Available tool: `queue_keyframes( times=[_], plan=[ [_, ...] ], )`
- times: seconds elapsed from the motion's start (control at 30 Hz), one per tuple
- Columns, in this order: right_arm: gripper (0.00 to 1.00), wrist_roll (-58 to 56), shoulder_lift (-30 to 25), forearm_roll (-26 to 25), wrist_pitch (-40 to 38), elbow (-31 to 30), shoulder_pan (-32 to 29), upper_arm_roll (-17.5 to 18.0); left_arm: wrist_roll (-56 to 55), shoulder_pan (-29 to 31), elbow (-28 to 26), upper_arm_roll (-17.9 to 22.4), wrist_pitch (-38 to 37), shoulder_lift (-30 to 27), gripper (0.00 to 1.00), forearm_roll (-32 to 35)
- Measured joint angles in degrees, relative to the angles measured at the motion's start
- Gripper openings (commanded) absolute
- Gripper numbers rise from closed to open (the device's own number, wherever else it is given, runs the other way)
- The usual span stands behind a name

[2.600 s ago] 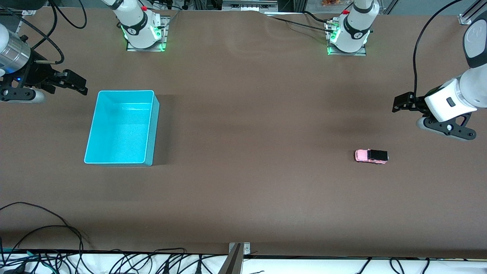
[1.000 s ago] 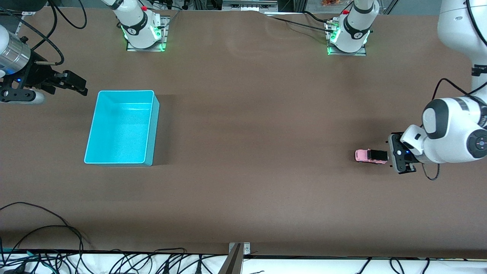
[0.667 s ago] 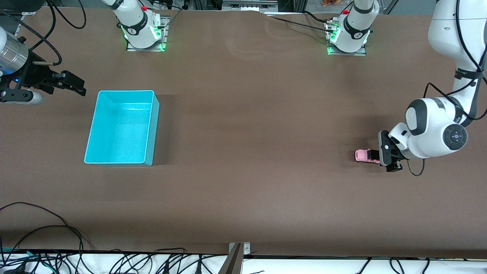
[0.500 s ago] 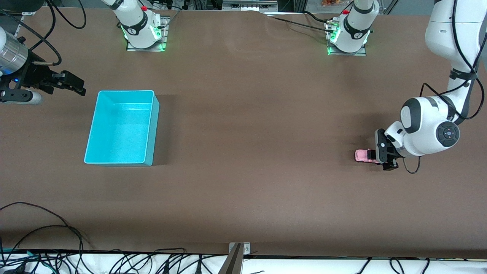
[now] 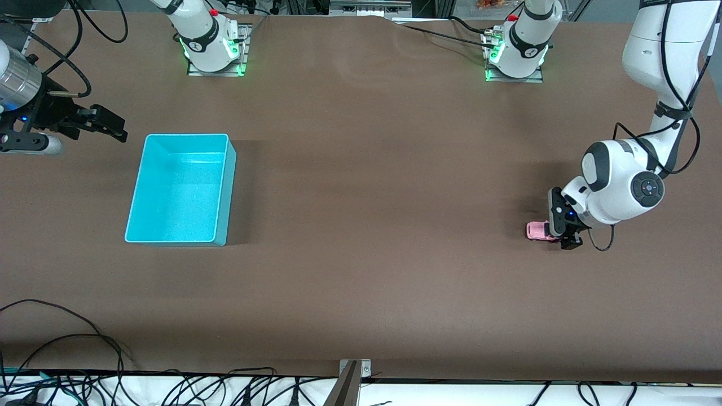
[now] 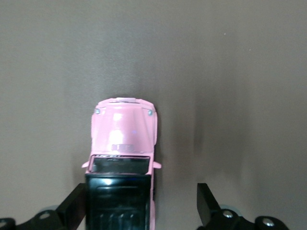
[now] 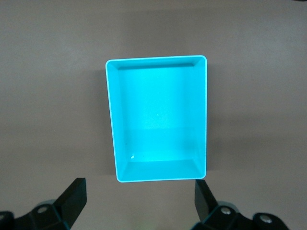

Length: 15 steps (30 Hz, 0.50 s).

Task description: Wind and store pink jeep toy

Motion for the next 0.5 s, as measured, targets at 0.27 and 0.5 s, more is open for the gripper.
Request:
queue_keyframes(
  times=[0.27,0.5],
  plan=[
    [1.00,0.0,0.0,0.0,0.0,0.0,0.0,0.0,0.1,-0.2,0.0,-0.2,0.2,0.0,0.12,0.0],
    [1.00,0.0,0.0,0.0,0.0,0.0,0.0,0.0,-0.3,-0.4,0.0,-0.3,0.0,0.0,0.10,0.0]
  ],
)
